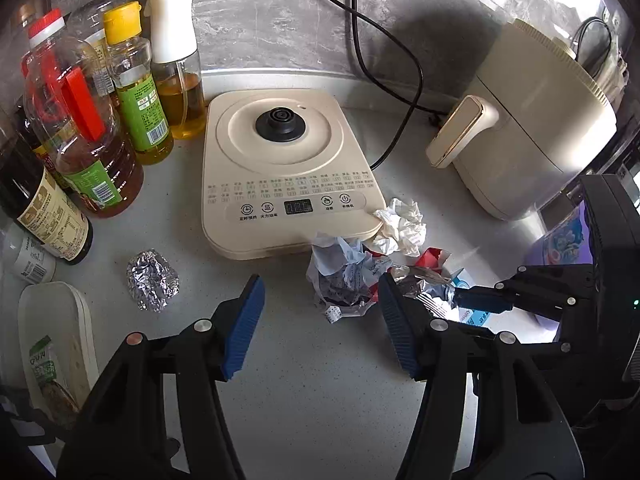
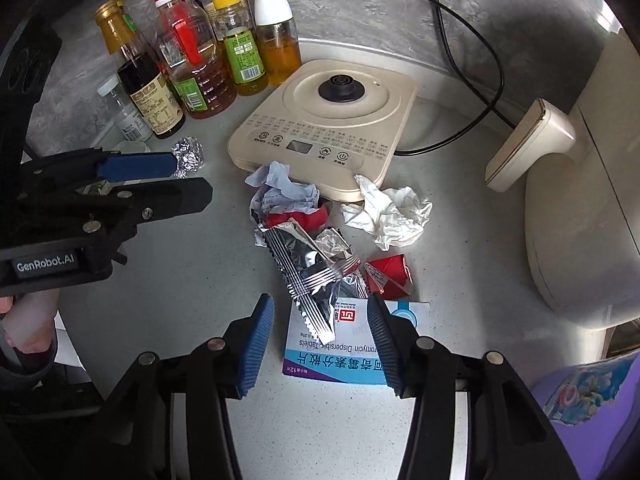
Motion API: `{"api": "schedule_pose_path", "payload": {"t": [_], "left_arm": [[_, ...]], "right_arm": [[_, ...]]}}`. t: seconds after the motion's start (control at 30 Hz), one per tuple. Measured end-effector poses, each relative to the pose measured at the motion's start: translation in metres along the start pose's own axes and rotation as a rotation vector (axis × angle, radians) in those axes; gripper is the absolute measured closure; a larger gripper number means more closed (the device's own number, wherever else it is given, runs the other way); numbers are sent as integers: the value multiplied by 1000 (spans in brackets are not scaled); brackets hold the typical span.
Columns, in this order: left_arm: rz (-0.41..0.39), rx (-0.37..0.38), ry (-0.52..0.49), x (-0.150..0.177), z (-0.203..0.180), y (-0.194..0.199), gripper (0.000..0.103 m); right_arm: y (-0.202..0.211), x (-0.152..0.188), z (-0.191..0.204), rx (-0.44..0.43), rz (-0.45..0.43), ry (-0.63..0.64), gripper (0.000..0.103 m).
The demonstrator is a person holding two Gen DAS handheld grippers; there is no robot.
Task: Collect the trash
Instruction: 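Grasp the crumpled grey paper with the left gripper while the right grasps a silver foil wrapper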
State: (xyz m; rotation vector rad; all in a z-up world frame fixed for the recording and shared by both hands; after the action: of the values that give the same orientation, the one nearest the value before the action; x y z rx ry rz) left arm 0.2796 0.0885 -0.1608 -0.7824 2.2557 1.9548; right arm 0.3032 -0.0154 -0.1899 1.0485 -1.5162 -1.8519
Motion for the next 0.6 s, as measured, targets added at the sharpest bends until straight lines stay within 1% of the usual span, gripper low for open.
{"api": "schedule_pose_path", "payload": {"t": [0.07,0.1,0.13,0.17,0.23,0.47,0.53,0.57,0.6], "left_arm": [[11,2,-2,-3,0,-6,44],[16,2,-4,-4,-1,-9,44],[22,1,-8,-5,-2,-12,44],[28,-2,-12,-7,-3,-16,44],[40,-16,-13,-9,-2,-24,44],[76,0,5,-13,-2,-49,45],[85,9,8,-13,-5,-56,64],[92,22,21,-14,-5,-58,75],[80,29,35,-14,-5,-55,83]], "right_arm": [[-12,-4,-1,-8,16,0,76],[-16,-5,-3,-9,20,-7,78],[-18,-6,-6,-9,20,-13,84],[-18,-7,-7,-14,18,-15,87],[-17,-7,-11,-21,12,-15,88],[-13,-7,-25,-33,-3,-54,90],[-11,-7,-27,-35,-9,-63,90],[-11,-7,-28,-37,-10,-67,90],[-12,-7,-29,-37,-9,-70,90]]}}
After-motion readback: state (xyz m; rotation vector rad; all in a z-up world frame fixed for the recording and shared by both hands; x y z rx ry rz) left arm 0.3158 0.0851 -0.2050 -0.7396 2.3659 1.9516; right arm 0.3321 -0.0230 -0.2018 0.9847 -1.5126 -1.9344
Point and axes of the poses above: each gripper's, at about its wrist camera, not at the fingertips, and y roughly against the way its jaws point, z to its left, x to its underside, the point moved 6 cm from there along -y, roughly the way its jaws point, and after that the axes turned 9 degrees about z, right-handed, at the moved point
